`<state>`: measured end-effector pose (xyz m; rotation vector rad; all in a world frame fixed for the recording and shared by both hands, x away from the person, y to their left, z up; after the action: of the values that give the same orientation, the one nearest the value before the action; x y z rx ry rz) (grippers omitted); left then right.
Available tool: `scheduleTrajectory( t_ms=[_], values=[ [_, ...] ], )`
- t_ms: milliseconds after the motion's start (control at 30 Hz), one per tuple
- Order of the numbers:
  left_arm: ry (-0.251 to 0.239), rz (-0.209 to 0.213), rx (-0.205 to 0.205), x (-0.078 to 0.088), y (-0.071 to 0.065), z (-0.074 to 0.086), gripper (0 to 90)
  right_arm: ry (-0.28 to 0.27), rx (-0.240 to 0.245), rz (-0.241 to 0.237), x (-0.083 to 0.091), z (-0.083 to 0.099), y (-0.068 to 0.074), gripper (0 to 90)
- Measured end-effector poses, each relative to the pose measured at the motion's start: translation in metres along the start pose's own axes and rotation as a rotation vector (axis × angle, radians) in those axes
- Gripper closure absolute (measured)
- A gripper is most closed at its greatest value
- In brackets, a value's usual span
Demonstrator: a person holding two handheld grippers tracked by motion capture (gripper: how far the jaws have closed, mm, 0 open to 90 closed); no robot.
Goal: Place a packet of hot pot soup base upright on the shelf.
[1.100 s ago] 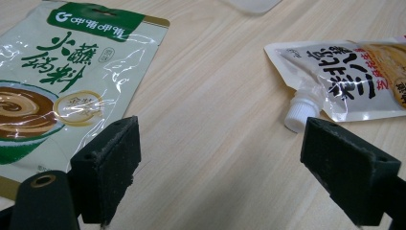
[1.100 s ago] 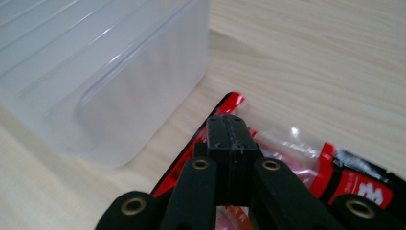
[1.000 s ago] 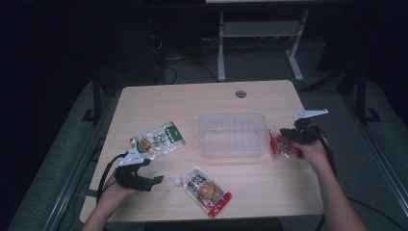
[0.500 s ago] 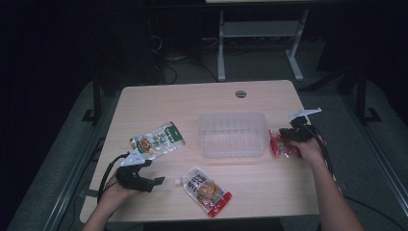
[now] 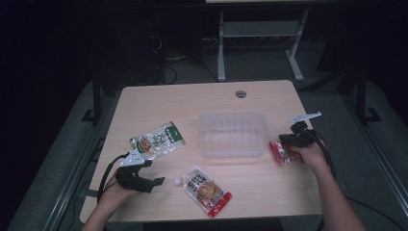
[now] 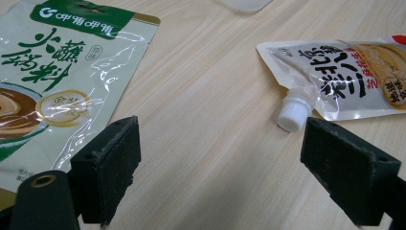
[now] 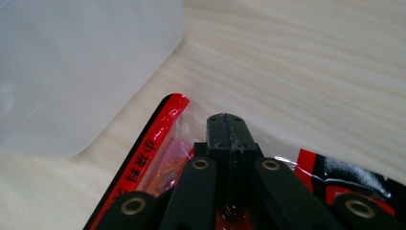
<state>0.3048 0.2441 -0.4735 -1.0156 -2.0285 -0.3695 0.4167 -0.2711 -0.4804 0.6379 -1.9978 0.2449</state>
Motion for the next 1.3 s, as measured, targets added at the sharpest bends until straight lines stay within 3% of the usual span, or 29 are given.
scheduleTrajectory(
  t_ms=[300,400,467,533,567,767,967,1300],
  values=[
    [0.003,0.006,-0.013,-0.001,-0.003,-0.001,13.3,0.021,0.035,-0.052,0.014,0.023,0.022,89.7],
    [0.004,0.005,-0.014,0.0,-0.003,-0.001,13.3,0.007,0.044,-0.037,0.02,0.025,0.022,89.7],
    [0.0,0.002,-0.018,0.0,-0.003,-0.001,13.3,-0.048,0.011,-0.008,0.037,0.025,0.009,89.7],
    [0.002,0.006,-0.017,0.0,-0.003,-0.001,13.3,-0.056,-0.014,0.02,0.045,0.03,-0.003,89.7],
    [0.002,0.006,-0.017,0.0,-0.003,-0.001,13.3,-0.056,-0.014,0.02,0.045,0.03,-0.003,89.7],
    [0.008,0.01,-0.015,-0.001,-0.003,-0.001,13.3,-0.02,-0.079,0.084,0.047,0.051,-0.038,89.7],
    [0.013,0.012,-0.021,-0.002,-0.003,-0.001,13.3,0.029,-0.106,0.09,0.033,0.061,-0.053,89.7],
    [0.013,0.016,-0.019,-0.003,-0.004,-0.001,13.3,0.048,-0.102,0.106,0.024,0.058,-0.056,89.7]
  ],
)
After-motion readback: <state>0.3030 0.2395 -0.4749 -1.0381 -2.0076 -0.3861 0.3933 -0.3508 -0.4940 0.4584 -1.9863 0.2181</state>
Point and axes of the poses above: each handheld gripper's, and its own axes: x roughly backward along the jaws, z roughly out of its underside, y roughly to its left, the point moved 4 cm from there along -x, roughly forward along the jaws, and after that the axes turned 10 degrees about y, right-handed, at the moved point
